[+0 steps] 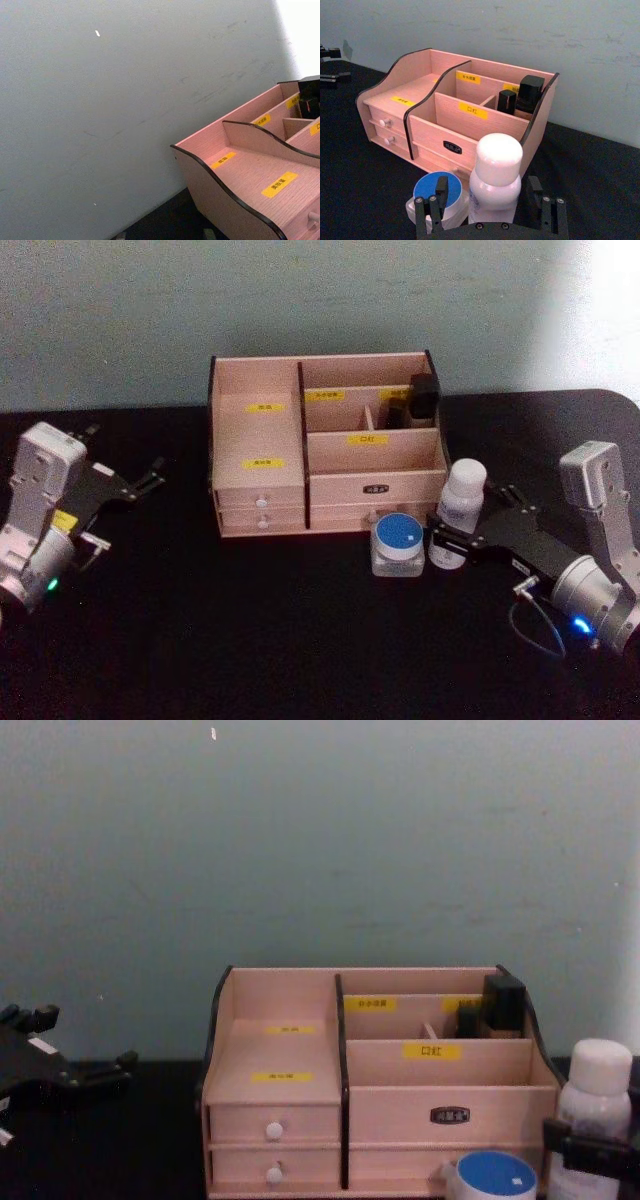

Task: Pick up the facial cleanser and watermelon frost from the table and place them into the tiered storage box.

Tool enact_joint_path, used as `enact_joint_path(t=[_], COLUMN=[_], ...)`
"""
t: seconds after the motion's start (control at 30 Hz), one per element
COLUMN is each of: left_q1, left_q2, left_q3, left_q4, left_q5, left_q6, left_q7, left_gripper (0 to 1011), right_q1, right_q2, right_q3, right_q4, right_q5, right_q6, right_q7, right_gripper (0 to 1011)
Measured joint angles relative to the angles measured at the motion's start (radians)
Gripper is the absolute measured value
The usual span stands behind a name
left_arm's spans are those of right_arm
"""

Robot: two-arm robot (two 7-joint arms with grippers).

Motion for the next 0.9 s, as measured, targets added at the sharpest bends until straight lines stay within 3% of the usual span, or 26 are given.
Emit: enact_joint_path(t=[0.47, 0.6, 0.9], left_q1=[0.0, 0.0, 0.0], left_q2=[0.0, 0.0, 0.0], left_q3=[0.0, 0.0, 0.0], left_q4=[0.0, 0.0, 0.0], left_q5=[0.0, 0.0, 0.0], left_q6=[0.0, 0.0, 0.0], left_q7=[0.0, 0.0, 0.0], left_gripper=[1001, 1001, 1001], right_q1=[0.003, 0.002, 0.002], right_q2=[-0.004, -0.003, -0.003], right_q3=[0.0, 0.0, 0.0], right_q4=[0.003, 0.003, 0.002], right_q5=[-0.004, -0.004, -0.004], right_q6=[0.002, 0.002, 0.001], right_q7=[0.002, 0.002, 0.001], right_gripper=[978, 903, 626])
